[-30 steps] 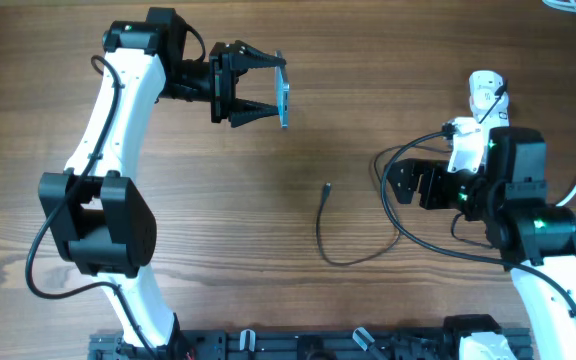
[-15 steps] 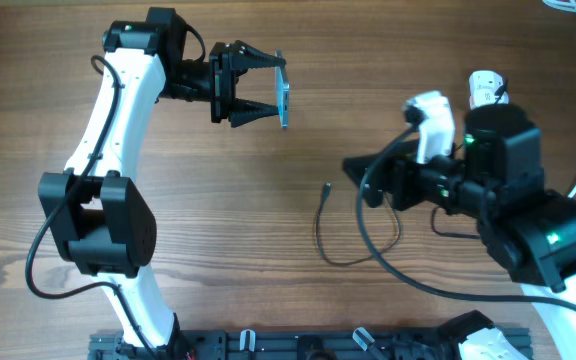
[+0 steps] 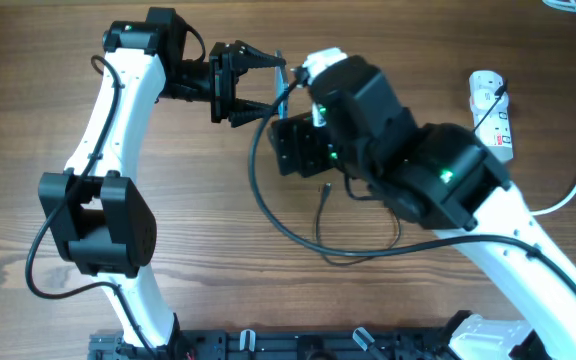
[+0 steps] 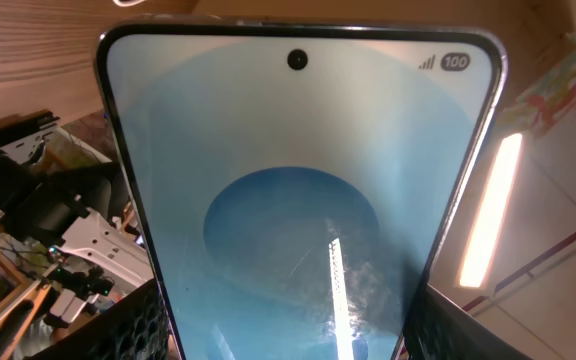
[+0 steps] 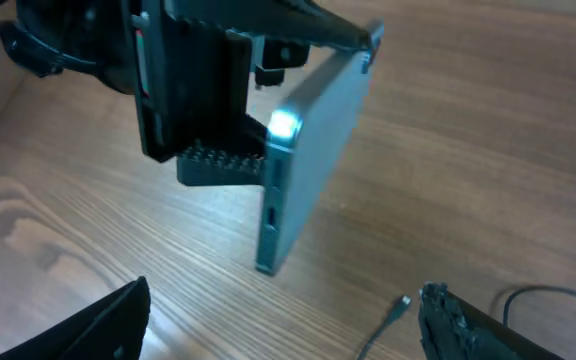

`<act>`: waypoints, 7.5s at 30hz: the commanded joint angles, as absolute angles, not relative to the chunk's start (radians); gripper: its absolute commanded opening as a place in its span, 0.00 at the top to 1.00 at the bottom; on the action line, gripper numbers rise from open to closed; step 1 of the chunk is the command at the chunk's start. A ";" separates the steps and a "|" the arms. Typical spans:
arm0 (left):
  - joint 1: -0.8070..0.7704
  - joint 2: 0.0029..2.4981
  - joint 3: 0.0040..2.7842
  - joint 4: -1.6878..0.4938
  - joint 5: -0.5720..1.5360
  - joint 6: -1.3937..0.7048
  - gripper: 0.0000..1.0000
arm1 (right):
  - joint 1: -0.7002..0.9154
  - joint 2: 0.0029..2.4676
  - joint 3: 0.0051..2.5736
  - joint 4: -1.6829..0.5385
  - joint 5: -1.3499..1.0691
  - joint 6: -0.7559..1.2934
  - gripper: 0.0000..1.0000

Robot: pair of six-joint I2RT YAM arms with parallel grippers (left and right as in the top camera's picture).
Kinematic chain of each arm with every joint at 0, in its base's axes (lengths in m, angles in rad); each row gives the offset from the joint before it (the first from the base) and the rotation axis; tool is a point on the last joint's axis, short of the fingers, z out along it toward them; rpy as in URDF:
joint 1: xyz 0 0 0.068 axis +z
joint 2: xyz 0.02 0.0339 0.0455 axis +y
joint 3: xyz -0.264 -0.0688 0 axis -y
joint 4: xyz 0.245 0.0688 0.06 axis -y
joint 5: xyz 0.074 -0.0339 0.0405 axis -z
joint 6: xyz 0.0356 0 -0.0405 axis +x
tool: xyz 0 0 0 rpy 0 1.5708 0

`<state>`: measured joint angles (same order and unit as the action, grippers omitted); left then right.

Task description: Plug charger to phone and switch on socket

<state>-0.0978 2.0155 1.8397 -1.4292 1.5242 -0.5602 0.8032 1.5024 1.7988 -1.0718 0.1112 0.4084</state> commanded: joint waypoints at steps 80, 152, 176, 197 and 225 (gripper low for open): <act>-0.109 1.974 1.866 -1.448 1.544 -0.555 0.00 | 0.855 1.662 1.825 -0.874 0.423 0.865 0.96; 0.013 1.975 1.865 -1.374 0.722 -0.498 0.96 | 0.542 1.493 1.730 -1.288 0.196 0.629 0.15; 0.015 1.975 1.865 -1.381 0.536 -0.506 0.96 | 0.625 1.969 1.382 -1.010 -0.064 0.789 0.50; 0.015 1.975 1.865 -1.385 0.536 -0.506 0.96 | 0.628 2.024 1.301 -0.911 -0.027 0.837 0.59; 0.015 1.975 1.865 -1.385 0.537 -0.506 0.96 | 0.628 2.024 1.222 -0.813 -0.076 0.841 0.85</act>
